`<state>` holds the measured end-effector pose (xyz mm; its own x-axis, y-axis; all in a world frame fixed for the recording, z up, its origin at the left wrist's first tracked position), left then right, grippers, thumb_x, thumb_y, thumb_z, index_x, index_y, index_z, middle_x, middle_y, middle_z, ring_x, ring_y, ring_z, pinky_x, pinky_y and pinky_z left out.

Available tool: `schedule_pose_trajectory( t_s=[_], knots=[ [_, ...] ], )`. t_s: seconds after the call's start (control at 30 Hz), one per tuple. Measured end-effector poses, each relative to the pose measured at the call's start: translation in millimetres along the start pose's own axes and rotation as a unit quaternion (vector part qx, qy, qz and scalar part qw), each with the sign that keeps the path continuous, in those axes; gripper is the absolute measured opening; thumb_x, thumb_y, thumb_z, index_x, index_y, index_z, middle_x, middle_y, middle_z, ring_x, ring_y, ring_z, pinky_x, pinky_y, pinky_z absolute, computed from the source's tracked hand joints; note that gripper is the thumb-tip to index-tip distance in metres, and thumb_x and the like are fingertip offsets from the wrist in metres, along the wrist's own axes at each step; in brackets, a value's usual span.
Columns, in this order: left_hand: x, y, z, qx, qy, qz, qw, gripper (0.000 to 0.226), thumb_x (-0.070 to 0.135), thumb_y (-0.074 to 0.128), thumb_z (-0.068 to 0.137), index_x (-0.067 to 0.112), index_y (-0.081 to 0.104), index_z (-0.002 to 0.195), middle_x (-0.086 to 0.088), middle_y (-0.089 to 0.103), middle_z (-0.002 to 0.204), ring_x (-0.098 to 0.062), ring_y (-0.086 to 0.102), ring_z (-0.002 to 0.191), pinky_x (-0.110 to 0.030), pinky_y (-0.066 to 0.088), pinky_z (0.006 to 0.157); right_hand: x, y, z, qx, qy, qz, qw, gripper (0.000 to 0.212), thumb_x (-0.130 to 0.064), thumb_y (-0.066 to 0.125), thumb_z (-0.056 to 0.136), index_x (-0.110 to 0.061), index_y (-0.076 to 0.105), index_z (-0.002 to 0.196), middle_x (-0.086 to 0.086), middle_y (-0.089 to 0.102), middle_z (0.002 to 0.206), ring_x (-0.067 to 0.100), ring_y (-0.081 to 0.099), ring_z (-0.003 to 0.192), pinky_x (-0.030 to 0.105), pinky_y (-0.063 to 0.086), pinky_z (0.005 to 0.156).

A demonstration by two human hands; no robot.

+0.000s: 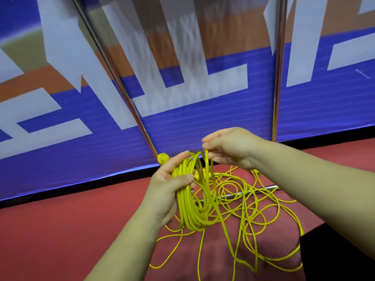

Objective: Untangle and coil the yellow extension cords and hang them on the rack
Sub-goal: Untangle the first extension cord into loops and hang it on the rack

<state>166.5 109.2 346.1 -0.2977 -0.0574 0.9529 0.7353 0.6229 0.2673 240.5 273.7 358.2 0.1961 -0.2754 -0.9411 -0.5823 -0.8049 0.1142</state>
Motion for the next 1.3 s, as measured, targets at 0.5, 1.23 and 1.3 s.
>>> schedule_pose_trajectory(
  t_s=[0.5, 1.23, 1.3],
  knots=[
    [-7, 21, 7, -0.012, -0.014, -0.072, 0.997, 0.071, -0.011, 0.069, 0.07, 0.024, 0.06, 0.131, -0.017, 0.07, 0.096, -0.037, 0.073, 0.077, -0.046, 0.062, 0.071, -5, 8, -5, -0.04, 0.036, 0.126, 0.991, 0.007, -0.006, 0.066, 0.093, -0.007, 0.066, 0.1, 0.008, 0.072, 0.075, 0.01, 0.072, 0.061, 0.02, 0.059, 0.056],
    [21, 17, -9, -0.084, 0.012, -0.04, 0.996, 0.063, 0.006, 0.078, 0.055, 0.017, 0.072, 0.117, -0.017, 0.057, 0.072, -0.021, 0.055, 0.047, -0.029, 0.05, 0.046, -27, -12, -1, -0.053, -0.264, -0.269, 0.925, 0.018, -0.014, 0.079, 0.084, -0.02, 0.075, 0.101, -0.008, 0.076, 0.088, -0.002, 0.069, 0.082, 0.012, 0.05, 0.075],
    [22, 17, -11, -0.081, 0.005, -0.029, 0.996, 0.061, 0.009, 0.078, 0.054, 0.021, 0.074, 0.114, -0.016, 0.061, 0.072, -0.023, 0.061, 0.05, -0.031, 0.054, 0.047, -26, -12, 1, -0.048, -0.262, -0.252, 0.93, 0.017, -0.014, 0.079, 0.082, -0.017, 0.076, 0.099, -0.007, 0.076, 0.086, -0.001, 0.07, 0.08, 0.012, 0.05, 0.073]
  ],
)
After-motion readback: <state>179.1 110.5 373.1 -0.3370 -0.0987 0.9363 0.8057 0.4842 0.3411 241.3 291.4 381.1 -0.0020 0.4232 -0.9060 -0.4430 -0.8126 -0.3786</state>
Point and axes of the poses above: each hand's wrist, its own z-axis towards the middle knuckle, its own y-axis out of the palm, x = y × z, the point moved 7 cm from there along z, towards the middle knuckle
